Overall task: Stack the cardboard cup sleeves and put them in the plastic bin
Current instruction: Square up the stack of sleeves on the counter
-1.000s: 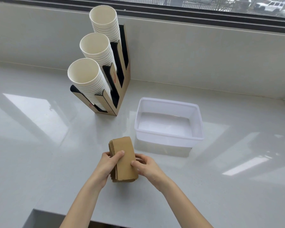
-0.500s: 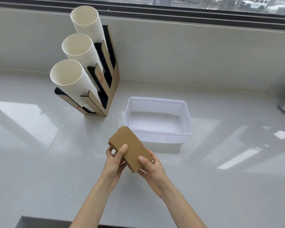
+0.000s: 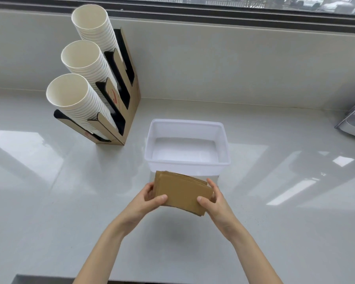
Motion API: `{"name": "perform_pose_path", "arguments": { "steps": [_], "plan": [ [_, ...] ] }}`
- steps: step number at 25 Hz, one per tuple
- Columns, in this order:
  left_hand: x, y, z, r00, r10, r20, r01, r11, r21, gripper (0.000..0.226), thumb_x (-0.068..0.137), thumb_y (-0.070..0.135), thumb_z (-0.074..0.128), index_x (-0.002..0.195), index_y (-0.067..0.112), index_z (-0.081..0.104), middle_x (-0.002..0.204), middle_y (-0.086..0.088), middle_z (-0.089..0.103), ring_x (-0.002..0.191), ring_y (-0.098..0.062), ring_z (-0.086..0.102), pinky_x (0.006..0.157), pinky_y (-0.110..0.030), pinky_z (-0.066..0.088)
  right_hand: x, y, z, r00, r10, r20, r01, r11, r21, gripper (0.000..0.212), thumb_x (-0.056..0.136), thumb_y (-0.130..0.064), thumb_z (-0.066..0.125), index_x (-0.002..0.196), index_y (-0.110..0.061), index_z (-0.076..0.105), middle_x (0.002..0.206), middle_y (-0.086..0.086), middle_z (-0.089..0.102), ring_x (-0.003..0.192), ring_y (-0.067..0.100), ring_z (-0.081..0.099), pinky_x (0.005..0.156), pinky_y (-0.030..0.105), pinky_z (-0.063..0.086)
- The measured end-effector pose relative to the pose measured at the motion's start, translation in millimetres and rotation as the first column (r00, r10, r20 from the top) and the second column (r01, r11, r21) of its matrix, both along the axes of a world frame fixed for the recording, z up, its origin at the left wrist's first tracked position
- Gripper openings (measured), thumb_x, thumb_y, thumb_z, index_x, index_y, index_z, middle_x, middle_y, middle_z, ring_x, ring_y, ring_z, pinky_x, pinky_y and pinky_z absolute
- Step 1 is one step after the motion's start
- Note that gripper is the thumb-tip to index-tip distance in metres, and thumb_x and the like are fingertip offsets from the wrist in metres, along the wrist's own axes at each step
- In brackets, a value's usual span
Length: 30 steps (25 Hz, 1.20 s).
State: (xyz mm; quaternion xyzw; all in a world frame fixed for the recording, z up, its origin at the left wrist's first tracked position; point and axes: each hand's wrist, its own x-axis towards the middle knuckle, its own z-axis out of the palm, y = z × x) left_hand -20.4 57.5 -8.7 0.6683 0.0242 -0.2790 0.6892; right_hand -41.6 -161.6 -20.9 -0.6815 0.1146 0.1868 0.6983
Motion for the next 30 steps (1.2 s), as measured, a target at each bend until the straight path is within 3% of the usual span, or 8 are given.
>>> {"name": "perform_pose_path", "arguments": {
  "steps": [3,7,13,17,20,23,27,30],
  "plan": [
    [4,-3,-3,0.991,-0.101,0.083,0.092,0.989,0.114,0.059,0.062,0.039,0.069,0.116,0.032,0.045,0.12,0.011,0.059,0.11,-0.001,0.056,0.089,-0.019,0.045,0,-14,3,0.996,0.061,0.059,-0.052,0.99,-0.132,0.076,0.083,-0.011,0.061,0.141,-0.036,0.018,0.13,0.0,0.047,0.092,0.002,0.059,0.076,0.015,0.049],
    [8,-10,-14,0.957,-0.199,0.21,0.119,0.933,0.339,0.055,0.068,0.028,0.067,0.115,0.035,0.04,0.122,0.008,0.054,0.119,-0.001,0.044,0.103,-0.026,0.033,-2,-19,1,0.98,0.129,0.152,-0.084,0.959,-0.271,0.087,0.077,-0.01,0.06,0.126,-0.061,0.008,0.119,-0.028,0.036,0.106,-0.015,0.048,0.089,0.009,0.037],
    [-8,-26,-34,0.917,-0.256,0.305,0.022,0.797,0.603,0.103,0.059,0.036,0.074,0.141,0.015,0.016,0.144,-0.001,0.035,0.134,-0.021,0.029,0.112,-0.036,0.025,-13,-9,-20,0.972,0.217,0.091,-0.163,0.9,-0.405,0.098,0.073,-0.007,0.057,0.134,-0.048,-0.008,0.118,-0.018,0.046,0.1,-0.005,0.053,0.077,-0.004,0.038],
    [-9,-28,-36,0.941,-0.209,0.265,0.015,0.811,0.585,0.123,0.046,0.052,0.068,0.143,0.017,0.0,0.147,-0.004,0.031,0.136,-0.02,0.024,0.114,-0.036,0.021,-15,-10,-25,0.97,0.236,0.064,-0.193,0.9,-0.391,0.102,0.074,-0.008,0.057,0.139,-0.038,-0.016,0.115,-0.028,0.043,0.091,-0.024,0.049,0.073,-0.006,0.036],
    [-10,-30,-35,0.916,-0.208,0.343,-0.022,0.829,0.559,0.103,0.048,0.051,0.072,0.135,0.04,0.017,0.133,0.012,0.044,0.124,-0.011,0.038,0.109,-0.034,0.031,-15,-9,-23,0.972,0.231,0.047,-0.197,0.904,-0.38,0.103,0.076,-0.007,0.06,0.141,-0.03,-0.017,0.133,-0.021,0.031,0.108,-0.017,0.044,0.08,-0.008,0.031],
    [-10,-39,-31,0.852,-0.214,0.477,-0.108,0.821,0.561,0.061,0.048,0.053,0.068,0.097,0.062,0.032,0.1,0.028,0.048,0.096,-0.002,0.053,0.09,-0.035,0.048,-12,-4,-24,0.975,0.217,0.041,-0.187,0.91,-0.369,0.104,0.077,-0.006,0.06,0.142,-0.025,-0.018,0.143,-0.005,0.033,0.123,0.009,0.045,0.084,0.0,0.032],
    [-8,-36,-34,0.868,-0.243,0.434,-0.067,0.808,0.585,0.093,0.045,0.064,0.062,0.128,0.038,0.029,0.126,0.007,0.051,0.118,-0.017,0.049,0.104,-0.035,0.038,-12,-14,-25,0.965,0.26,0.029,-0.234,0.907,-0.35,0.104,0.077,-0.01,0.063,0.142,-0.031,-0.015,0.113,-0.033,0.042,0.095,-0.019,0.051,0.074,-0.007,0.035],
    [-9,-35,-39,0.891,-0.266,0.369,-0.026,0.78,0.625,0.123,0.044,0.067,0.059,0.142,0.017,0.005,0.142,0.002,0.038,0.131,-0.02,0.034,0.106,-0.028,0.023,-11,-18,-26,0.968,0.249,0.019,-0.226,0.907,-0.355,0.102,0.076,-0.012,0.063,0.141,-0.037,-0.011,0.11,-0.029,0.051,0.092,-0.022,0.052,0.073,-0.005,0.038]
  ]
}}
